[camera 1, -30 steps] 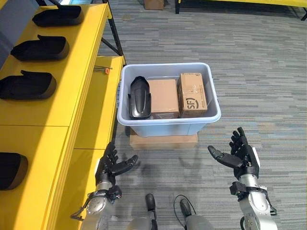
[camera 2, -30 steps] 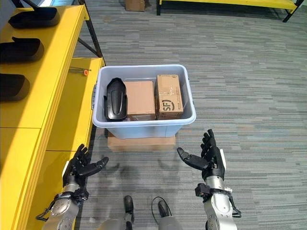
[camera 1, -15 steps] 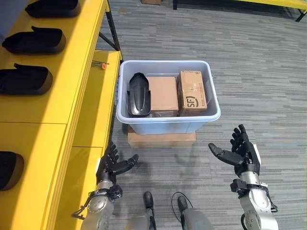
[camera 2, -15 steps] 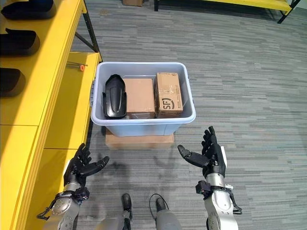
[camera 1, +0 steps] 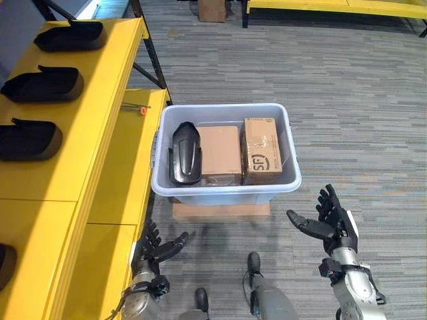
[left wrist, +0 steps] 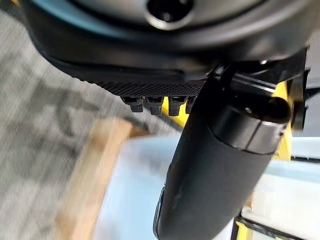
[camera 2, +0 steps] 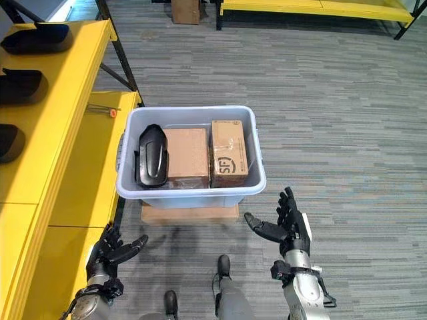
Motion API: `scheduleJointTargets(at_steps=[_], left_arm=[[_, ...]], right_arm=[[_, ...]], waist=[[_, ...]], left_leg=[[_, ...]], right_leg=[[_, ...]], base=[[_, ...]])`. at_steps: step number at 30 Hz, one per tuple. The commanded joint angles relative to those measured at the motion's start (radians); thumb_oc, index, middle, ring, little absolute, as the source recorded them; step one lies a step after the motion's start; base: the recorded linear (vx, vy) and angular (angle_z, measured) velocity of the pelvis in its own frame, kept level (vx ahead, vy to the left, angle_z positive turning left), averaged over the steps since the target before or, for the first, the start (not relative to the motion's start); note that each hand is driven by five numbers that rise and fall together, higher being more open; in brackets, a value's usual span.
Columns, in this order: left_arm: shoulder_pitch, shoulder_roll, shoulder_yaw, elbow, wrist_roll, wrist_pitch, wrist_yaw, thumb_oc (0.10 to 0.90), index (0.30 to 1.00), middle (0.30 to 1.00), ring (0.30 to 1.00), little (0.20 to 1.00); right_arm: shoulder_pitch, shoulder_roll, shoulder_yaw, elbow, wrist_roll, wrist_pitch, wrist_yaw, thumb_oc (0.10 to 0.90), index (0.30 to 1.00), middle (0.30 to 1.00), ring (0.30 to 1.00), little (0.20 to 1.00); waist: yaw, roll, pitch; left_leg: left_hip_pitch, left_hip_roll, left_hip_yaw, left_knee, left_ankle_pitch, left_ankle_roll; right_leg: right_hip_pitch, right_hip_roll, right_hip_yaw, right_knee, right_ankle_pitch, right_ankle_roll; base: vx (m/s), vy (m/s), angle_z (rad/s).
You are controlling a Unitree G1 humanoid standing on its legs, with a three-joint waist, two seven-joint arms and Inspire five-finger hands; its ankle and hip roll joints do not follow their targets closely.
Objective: Move parts from the plastic box to the shelf.
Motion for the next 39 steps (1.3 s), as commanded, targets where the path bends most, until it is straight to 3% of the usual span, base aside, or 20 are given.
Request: scheduleJointTargets(at_steps=[1,12,14,15,16,17,20,22,25,26,28,30,31,39], left_arm=[[-0.024,0.077,0.049,-0.099,0.004,-0.078,-0.015,0.9,1.0,1.0,1.0,1.0],[-0.027,0.068,0.032,-0.102,-0.015,-0.08,-0.024,0.9,1.0,1.0,1.0,1.0],[-0.025,0.062,0.035,-0.105,-0.021,-0.081,-0.027,0.9,1.0,1.0,1.0,1.0],[-0.025,0.062,0.034,-0.106,-0.025,-0.083,-0.029,0.9,1.0,1.0,1.0,1.0],[-0.037,0.062,0.03,-0.109,-0.027,-0.088,-0.025,0.9,1.0,1.0,1.0,1.0],[-0.04,0.062,0.029,-0.111,-0.031,-0.086,-0.026,0.9,1.0,1.0,1.0,1.0],[-0.036,0.065,0.019,-0.115,-0.036,-0.084,-0.028,0.9,1.0,1.0,1.0,1.0],[-0.042,0.067,0.013,-0.111,-0.036,-0.084,-0.024,0.9,1.0,1.0,1.0,1.0],[-0.04,0.066,0.013,-0.104,-0.034,-0.083,-0.024,0.9,1.0,1.0,1.0,1.0],[-0.037,0.063,0.016,-0.099,-0.039,-0.085,-0.028,0.9,1.0,1.0,1.0,1.0],[-0.033,0.066,0.01,-0.099,-0.032,-0.086,-0.038,0.9,1.0,1.0,1.0,1.0],[-0.029,0.067,0.009,-0.101,-0.03,-0.085,-0.044,0.9,1.0,1.0,1.0,1.0],[-0.026,0.084,0.011,-0.113,-0.022,-0.086,-0.051,0.9,1.0,1.0,1.0,1.0],[-0.042,0.122,0.016,-0.116,-0.014,-0.082,-0.035,0.9,1.0,1.0,1.0,1.0]], right_arm=[[-0.004,-0.037,-0.044,-0.123,0.006,-0.089,0.006,0.9,1.0,1.0,1.0,1.0],[-0.006,-0.068,-0.052,-0.139,0.016,-0.096,0.007,0.9,1.0,1.0,1.0,1.0],[-0.008,-0.078,-0.052,-0.143,0.008,-0.098,0.007,0.9,1.0,1.0,1.0,1.0],[-0.009,-0.086,-0.054,-0.147,0.005,-0.101,0.005,0.9,1.0,1.0,1.0,1.0],[-0.021,-0.105,-0.055,-0.148,-0.004,-0.108,0.001,0.9,1.0,1.0,1.0,1.0],[-0.024,-0.107,-0.061,-0.143,-0.009,-0.113,-0.011,0.9,1.0,1.0,1.0,1.0],[-0.022,-0.102,-0.072,-0.138,-0.014,-0.116,-0.033,0.9,1.0,1.0,1.0,1.0],[-0.025,-0.102,-0.078,-0.131,-0.019,-0.12,-0.052,0.9,1.0,1.0,1.0,1.0],[-0.025,-0.108,-0.079,-0.13,-0.023,-0.122,-0.06,0.9,1.0,1.0,1.0,1.0],[-0.017,-0.104,-0.075,-0.13,-0.024,-0.118,-0.053,0.9,1.0,1.0,1.0,1.0],[0.001,-0.092,-0.077,-0.128,-0.03,-0.114,-0.045,0.9,1.0,1.0,1.0,1.0],[0.005,-0.088,-0.077,-0.127,-0.029,-0.11,-0.042,0.9,1.0,1.0,1.0,1.0],[0.018,-0.065,-0.077,-0.128,-0.027,-0.102,-0.031,0.9,1.0,1.0,1.0,1.0],[0.006,-0.044,-0.06,-0.124,-0.053,-0.082,-0.027,0.9,1.0,1.0,1.0,1.0]], waist=[[-0.021,-0.022,-0.091],[-0.027,0.017,-0.084],[-0.024,0.017,-0.071],[-0.014,0.011,-0.055],[0.002,-0.002,-0.026],[0.0,-0.007,-0.016],[0.0,-0.019,-0.023],[0.003,-0.005,-0.03],[0.008,0.016,-0.035],[0.003,0.025,-0.041],[-0.002,0.043,-0.058],[-0.003,0.043,-0.063],[-0.003,0.03,-0.073],[0.001,-0.007,-0.088]], left_leg=[[-0.037,-0.044,0.013,0.037,-0.057,0.032],[-0.059,0.024,-0.013,0.098,-0.013,-0.023],[-0.104,0.028,-0.029,0.207,0.016,-0.037],[-0.141,0.015,-0.047,0.281,0.041,-0.041],[-0.221,-0.027,-0.111,0.427,0.067,-0.05],[-0.264,0.007,-0.112,0.401,0.086,-0.044],[-0.264,0.113,-0.098,0.237,0.099,-0.036],[-0.28,0.186,-0.093,0.09,0.187,-0.065],[-0.26,0.216,-0.078,0.0,0.253,-0.098],[-0.225,0.227,-0.051,-0.024,0.237,-0.103],[-0.194,0.218,-0.03,-0.042,0.218,-0.11],[-0.183,0.21,-0.021,-0.038,0.208,-0.106],[-0.16,0.165,-0.007,-0.018,0.167,-0.086],[-0.165,0.103,0.052,0.026,0.096,-0.049]], right_leg=[[-0.03,-0.093,0.023,0.068,-0.088,0.136],[-0.026,-0.038,0.019,0.111,-0.169,0.083],[-0.011,-0.029,0.023,0.107,-0.182,0.065],[0.0,-0.03,0.024,0.105,-0.184,0.054],[0.007,-0.033,0.025,0.107,-0.192,0.038],[0.014,-0.038,0.018,0.111,-0.206,0.038],[0.03,-0.066,0.024,0.111,-0.214,0.061],[0.038,-0.08,0.033,0.112,-0.228,0.081],[0.052,-0.076,0.044,0.111,-0.24,0.089],[0.055,-0.074,0.051,0.113,-0.245,0.091],[0.059,-0.08,0.057,0.113,-0.236,0.101],[0.066,-0.086,0.057,0.109,-0.231,0.104],[0.093,-0.128,0.075,0.09,-0.209,0.126],[0.08,-0.202,0.095,0.061,-0.161,0.17]], base=[[0.14,-0.152,0.03],[0.08,-0.108,0.1],[0.03,-0.127,0.06],[-0.06,-0.168,0.13],[-0.06,-0.131,0.16],[-0.02,-0.052,0.24],[0.09,0.1,0.13],[0.1,0.156,0.0],[0.1,0.168,-0.04],[0.11,0.256,-0.32],[0.09,0.255,-0.49],[0.08,0.223,-0.5],[0.1,0.297,-0.36],[0.02,0.168,-0.03]])
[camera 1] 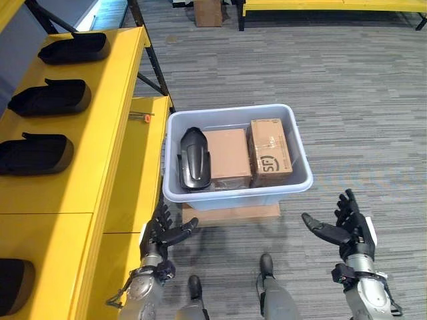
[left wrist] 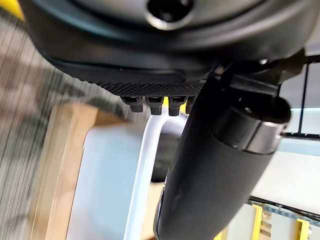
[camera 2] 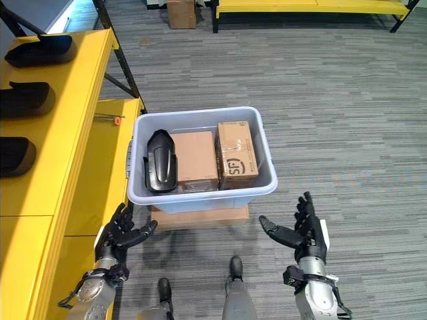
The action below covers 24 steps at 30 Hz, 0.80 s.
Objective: Move parts from the plastic box to the shelf.
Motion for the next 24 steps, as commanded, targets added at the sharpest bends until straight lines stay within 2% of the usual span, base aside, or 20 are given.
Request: scheduleJointTargets(at_steps=[1,8,12,13,16,17,18,19,20,21,23,24], left_arm=[[-0.008,0.05,0.038,-0.092,0.018,-0.081,-0.001,0.9,1.0,1.0,1.0,1.0],[-0.012,0.055,0.038,-0.09,0.02,-0.082,-0.003,0.9,1.0,1.0,1.0,1.0],[-0.012,0.054,0.045,-0.087,0.023,-0.081,-0.013,0.9,1.0,1.0,1.0,1.0],[-0.012,0.056,0.049,-0.085,0.023,-0.081,-0.019,0.9,1.0,1.0,1.0,1.0],[-0.018,0.066,0.044,-0.084,0.013,-0.087,-0.035,0.9,1.0,1.0,1.0,1.0],[-0.019,0.066,0.044,-0.083,0.013,-0.087,-0.035,0.9,1.0,1.0,1.0,1.0],[-0.023,0.077,0.032,-0.084,0.0,-0.093,-0.047,0.9,1.0,1.0,1.0,1.0],[-0.023,0.077,0.032,-0.084,0.0,-0.093,-0.047,0.9,1.0,1.0,1.0,1.0],[-0.023,0.101,0.007,-0.082,-0.018,-0.098,-0.061,0.9,1.0,1.0,1.0,1.0],[-0.024,0.1,0.008,-0.081,-0.018,-0.099,-0.061,0.9,1.0,1.0,1.0,1.0],[-0.015,0.117,-0.001,-0.087,-0.033,-0.104,-0.076,0.9,1.0,1.0,1.0,1.0],[-0.009,0.141,-0.013,-0.091,-0.045,-0.113,-0.092,0.9,1.0,1.0,1.0,1.0]], right_arm=[[-0.091,-0.039,-0.077,-0.093,-0.044,-0.088,-0.004,0.9,1.0,1.0,1.0,1.0],[-0.098,-0.071,-0.085,-0.086,-0.131,-0.079,-0.009,0.9,1.0,1.0,1.0,1.0],[-0.124,-0.145,-0.108,-0.076,-0.242,-0.069,-0.021,0.9,1.0,1.0,1.0,1.0],[-0.142,-0.19,-0.119,-0.068,-0.304,-0.064,-0.031,0.9,1.0,1.0,1.0,1.0],[-0.23,-0.304,-0.13,-0.03,-0.384,-0.07,-0.069,0.9,1.0,1.0,1.0,1.0],[-0.231,-0.305,-0.129,-0.029,-0.384,-0.07,-0.069,0.9,1.0,1.0,1.0,1.0],[-0.293,-0.382,-0.113,-0.005,-0.424,-0.074,-0.084,0.9,1.0,1.0,1.0,1.0],[-0.293,-0.382,-0.113,-0.005,-0.424,-0.074,-0.084,0.9,1.0,1.0,1.0,1.0],[-0.394,-0.508,-0.056,0.033,-0.447,-0.074,-0.078,0.9,1.0,1.0,1.0,1.0],[-0.399,-0.51,-0.053,0.037,-0.447,-0.076,-0.079,0.9,1.0,1.0,1.0,1.0],[-0.481,-0.625,0.013,0.077,-0.485,-0.087,-0.068,0.9,1.0,1.0,1.0,1.0],[-0.548,-0.723,0.071,0.134,-0.524,-0.091,-0.062,0.9,1.0,1.0,1.0,1.0]], waist=[[0.013,-0.019,-0.078],[0.013,-0.036,-0.087],[0.017,-0.043,-0.083],[0.021,-0.046,-0.08],[0.032,-0.047,-0.06],[0.032,-0.046,-0.06],[0.043,-0.046,-0.042],[0.043,-0.046,-0.042],[0.065,-0.044,-0.012],[0.063,-0.043,-0.011],[0.08,-0.04,0.012],[0.099,-0.036,0.034]], left_leg=[[-0.042,0.1,0.017,0.064,-0.013,-0.024],[-0.057,0.086,0.031,0.077,-0.029,-0.016],[-0.067,0.089,0.031,0.078,-0.025,-0.02],[-0.074,0.093,0.029,0.08,-0.022,-0.022],[-0.102,0.1,0.018,0.096,-0.017,-0.029],[-0.103,0.1,0.017,0.096,-0.017,-0.029],[-0.117,0.106,0.011,0.102,-0.011,-0.034],[-0.117,0.106,0.011,0.102,-0.011,-0.034],[-0.14,0.113,0.001,0.102,0.004,-0.042],[-0.141,0.114,0.001,0.102,0.004,-0.042],[-0.154,0.122,-0.006,0.101,0.017,-0.049],[-0.17,0.127,-0.015,0.095,0.03,-0.055]], right_leg=[[0.083,-0.04,0.0,0.06,-0.161,0.073],[0.071,-0.059,-0.008,0.037,-0.136,0.088],[0.061,-0.058,-0.013,0.034,-0.132,0.088],[0.058,-0.056,-0.017,0.034,-0.133,0.088],[0.042,-0.052,-0.024,0.04,-0.133,0.085],[0.041,-0.052,-0.024,0.04,-0.133,0.085],[0.033,-0.049,-0.031,0.044,-0.134,0.082],[0.033,-0.049,-0.031,0.044,-0.134,0.082],[0.015,-0.042,-0.041,0.054,-0.136,0.077],[0.014,-0.042,-0.042,0.055,-0.137,0.076],[0.002,-0.039,-0.05,0.066,-0.14,0.072],[-0.013,-0.036,-0.06,0.076,-0.143,0.069]], base=[[0.01,0.056,-0.07],[0.02,0.038,-0.03],[0.01,-0.008,-0.04],[0.0,0.0,0.0],[-0.03,-0.031,0.01],[-0.05,-0.04,0.06],[-0.03,-0.025,0.06],[-0.09,-0.076,0.0],[-0.06,-0.052,-0.02],[-0.07,-0.071,0.04],[-0.05,-0.066,0.16],[-0.07,-0.085,0.11]])
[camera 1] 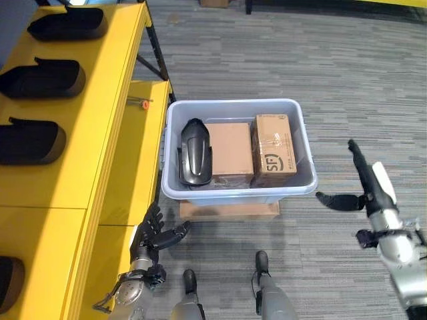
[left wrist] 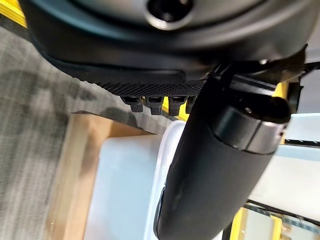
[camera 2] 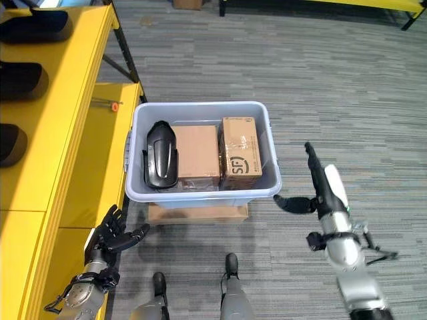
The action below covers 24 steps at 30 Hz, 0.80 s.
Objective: Move parts from the plastic box to the shelf.
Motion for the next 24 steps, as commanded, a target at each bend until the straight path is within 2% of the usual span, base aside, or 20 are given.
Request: scheduleJointTargets(at_steps=[1,2,4,6,8,11,12,15,16,19,20,24], left_arm=[[-0.039,0.108,0.002,-0.087,-0.044,-0.11,-0.048,0.9,1.0,1.0,1.0,1.0],[-0.039,0.106,0.005,-0.087,-0.044,-0.11,-0.048,0.9,1.0,1.0,1.0,1.0],[-0.038,0.12,-0.014,-0.092,-0.061,-0.117,-0.05,0.9,1.0,1.0,1.0,1.0],[-0.035,0.144,-0.017,-0.095,-0.08,-0.12,-0.033,0.9,1.0,1.0,1.0,1.0],[-0.035,0.16,-0.004,-0.101,-0.076,-0.12,-0.016,0.9,1.0,1.0,1.0,1.0],[-0.04,0.167,-0.002,-0.103,-0.071,-0.121,-0.002,0.9,1.0,1.0,1.0,1.0],[-0.041,0.177,0.003,-0.109,-0.069,-0.121,0.005,0.9,1.0,1.0,1.0,1.0],[-0.039,0.182,0.012,-0.115,-0.069,-0.125,0.016,0.9,1.0,1.0,1.0,1.0],[-0.045,0.199,0.014,-0.114,-0.065,-0.127,0.026,0.9,1.0,1.0,1.0,1.0],[-0.048,0.191,0.018,-0.122,-0.065,-0.129,0.033,0.9,1.0,1.0,1.0,1.0],[-0.051,0.202,0.021,-0.121,-0.068,-0.131,0.039,0.9,1.0,1.0,1.0,1.0],[-0.061,0.196,0.021,-0.112,-0.066,-0.133,0.047,0.9,1.0,1.0,1.0,1.0]], right_arm=[[-0.228,-0.207,0.082,0.06,-0.118,-0.093,-0.009,0.9,1.0,1.0,1.0,1.0],[-0.239,-0.207,0.091,0.065,-0.118,-0.095,-0.01,0.9,1.0,1.0,1.0,1.0],[-0.34,-0.284,0.189,0.149,-0.135,-0.084,-0.009,0.9,1.0,1.0,1.0,1.0],[-0.557,-0.414,0.397,0.234,-0.19,-0.062,0.011,0.9,1.0,1.0,1.0,1.0],[-0.792,-0.495,0.619,0.249,-0.254,-0.052,0.035,0.9,1.0,1.0,1.0,1.0],[-0.953,-0.517,0.779,0.267,-0.304,-0.041,0.05,0.9,1.0,1.0,1.0,1.0],[-1.039,-0.532,0.877,0.268,-0.354,-0.037,0.063,0.9,1.0,1.0,1.0,1.0],[-1.203,-0.54,1.052,0.283,-0.428,-0.03,0.074,0.9,1.0,1.0,1.0,1.0],[-1.294,-0.533,1.149,0.289,-0.49,-0.027,0.08,0.9,1.0,1.0,1.0,1.0],[-1.399,-0.521,1.257,0.289,-0.531,-0.025,0.085,0.9,1.0,1.0,1.0,1.0],[-1.46,-0.511,1.32,0.288,-0.582,-0.023,0.09,0.9,1.0,1.0,1.0,1.0],[-1.542,-0.494,1.388,0.282,-0.611,-0.024,0.092,0.9,1.0,1.0,1.0,1.0]], waist=[[0.036,-0.005,0.057],[0.033,-0.004,0.056],[0.049,-0.004,0.077],[0.073,-0.003,0.119],[0.093,-0.009,0.15],[0.106,-0.015,0.168],[0.116,-0.02,0.179],[0.125,-0.024,0.193],[0.138,-0.033,0.204],[0.137,-0.026,0.212],[0.146,-0.034,0.219],[0.146,-0.029,0.222]], left_leg=[[-0.053,0.071,-0.003,0.056,0.036,-0.037],[-0.056,0.071,-0.003,0.055,0.039,-0.037],[-0.068,0.079,-0.009,0.043,0.053,-0.041],[-0.097,0.092,-0.027,0.035,0.072,-0.049],[-0.133,0.095,-0.048,0.035,0.087,-0.052],[-0.15,0.098,-0.058,0.023,0.099,-0.054],[-0.153,0.097,-0.065,0.017,0.1,-0.055],[-0.175,0.097,-0.074,0.016,0.106,-0.056],[-0.183,0.096,-0.08,0.016,0.107,-0.057],[-0.195,0.096,-0.088,0.017,0.109,-0.057],[-0.2,0.095,-0.093,0.015,0.109,-0.058],[-0.21,0.095,-0.097,0.015,0.11,-0.059]], right_leg=[[0.073,-0.08,-0.036,0.085,-0.146,0.064],[0.069,-0.079,-0.036,0.085,-0.144,0.064],[0.051,-0.076,-0.044,0.1,-0.148,0.061],[0.009,-0.069,-0.054,0.142,-0.164,0.054],[-0.032,-0.061,-0.066,0.174,-0.178,0.048],[-0.052,-0.058,-0.076,0.187,-0.18,0.046],[-0.056,-0.057,-0.083,0.195,-0.189,0.045],[-0.075,-0.056,-0.092,0.207,-0.19,0.043],[-0.082,-0.055,-0.096,0.214,-0.194,0.042],[-0.092,-0.054,-0.101,0.223,-0.199,0.041],[-0.099,-0.054,-0.105,0.23,-0.204,0.04],[-0.109,-0.054,-0.108,0.238,-0.209,0.039]], base=[[-0.05,-0.055,0.13],[-0.03,-0.047,0.18],[-0.05,-0.07,0.21],[-0.07,-0.124,0.22],[-0.05,-0.115,0.29],[-0.01,-0.064,0.11],[-0.02,-0.055,0.05],[-0.02,-0.035,0.1],[-0.02,-0.034,0.2],[-0.01,-0.032,0.12],[-0.01,-0.019,0.09],[0.01,-0.016,0.11]])
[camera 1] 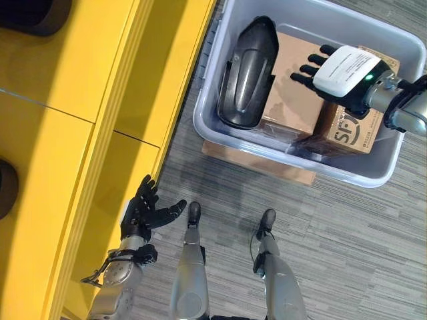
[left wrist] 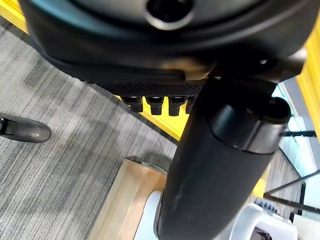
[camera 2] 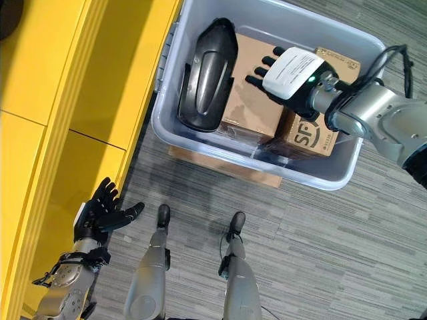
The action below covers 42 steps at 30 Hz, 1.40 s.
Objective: Move parts from the plastic box to the shelf.
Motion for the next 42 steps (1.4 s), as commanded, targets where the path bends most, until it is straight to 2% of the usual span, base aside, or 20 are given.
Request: scheduleJointTargets(at_steps=[1,10,22,23,28,37,38,42], left_arm=[[0.049,0.075,0.042,-0.106,0.01,-0.083,0.028,0.9,1.0,1.0,1.0,1.0],[0.041,0.103,0.047,-0.128,0.01,-0.091,0.043,0.9,1.0,1.0,1.0,1.0],[0.038,0.129,0.051,-0.147,0.011,-0.094,0.053,0.9,1.0,1.0,1.0,1.0],[0.036,0.141,0.055,-0.149,0.009,-0.098,0.058,0.9,1.0,1.0,1.0,1.0],[0.037,0.155,0.06,-0.163,0.006,-0.103,0.059,0.9,1.0,1.0,1.0,1.0],[0.03,0.175,0.071,-0.165,0.006,-0.112,0.068,0.9,1.0,1.0,1.0,1.0],[0.033,0.188,0.086,-0.186,0.011,-0.117,0.076,0.9,1.0,1.0,1.0,1.0],[0.05,0.197,0.103,-0.194,0.015,-0.117,0.082,0.9,1.0,1.0,1.0,1.0]], right_arm=[[-0.131,-0.042,0.014,-0.015,-0.073,0.035,-0.024,0.9,1.0,1.0,1.0,1.0],[-0.179,-0.012,0.014,-0.018,-0.14,0.043,-0.04,0.9,1.0,1.0,1.0,1.0],[-0.256,0.014,0.014,-0.039,-0.185,0.051,-0.051,0.9,1.0,1.0,1.0,1.0],[-0.271,0.014,0.014,-0.049,-0.196,0.054,-0.05,0.9,1.0,1.0,1.0,1.0],[-0.291,0.033,0.014,-0.025,-0.206,0.056,-0.052,0.9,1.0,1.0,1.0,1.0],[-0.334,0.061,0.014,-0.013,-0.228,0.062,-0.057,0.9,1.0,1.0,1.0,1.0],[-0.349,0.055,0.014,-0.009,-0.236,0.063,-0.062,0.9,1.0,1.0,1.0,1.0],[-0.362,0.042,0.014,-0.002,-0.243,0.066,-0.064,0.9,1.0,1.0,1.0,1.0]], waist=[[0.0,-0.042,-0.03],[0.03,-0.057,-0.012],[0.05,-0.077,-0.008],[0.053,-0.088,-0.008],[0.061,-0.096,-0.008],[0.067,-0.113,-0.006],[0.07,-0.122,-0.006],[0.071,-0.129,-0.006]], left_leg=[[-0.003,0.081,0.027,-0.027,0.072,-0.033],[-0.022,0.079,0.006,-0.043,0.076,-0.037],[-0.047,0.066,-0.011,-0.05,0.074,-0.038],[-0.049,0.063,-0.013,-0.053,0.074,-0.038],[-0.055,0.057,-0.02,-0.06,0.073,-0.039],[-0.134,0.033,-0.039,0.066,0.007,-0.013],[-0.168,0.019,-0.059,0.121,-0.043,-0.014],[-0.227,-0.001,-0.07,0.193,-0.076,-0.014]], right_leg=[[-0.014,-0.063,0.017,0.252,-0.233,0.064],[-0.042,-0.067,0.001,0.287,-0.258,0.056],[-0.072,-0.075,-0.01,0.312,-0.271,0.057],[-0.074,-0.075,-0.011,0.313,-0.273,0.058],[-0.077,-0.079,-0.017,0.312,-0.275,0.059],[-0.141,-0.096,-0.005,0.412,-0.31,0.052],[-0.166,-0.105,0.008,0.471,-0.352,0.054],[-0.218,-0.115,0.02,0.551,-0.378,0.049]], base=[[0.03,-0.045,0.05],[0.02,-0.016,0.07],[0.02,-0.004,0.04],[0.0,0.0,0.0],[0.03,0.002,0.05],[0.0,-0.002,0.03],[0.07,-0.038,0.2],[0.02,-0.019,0.22]])
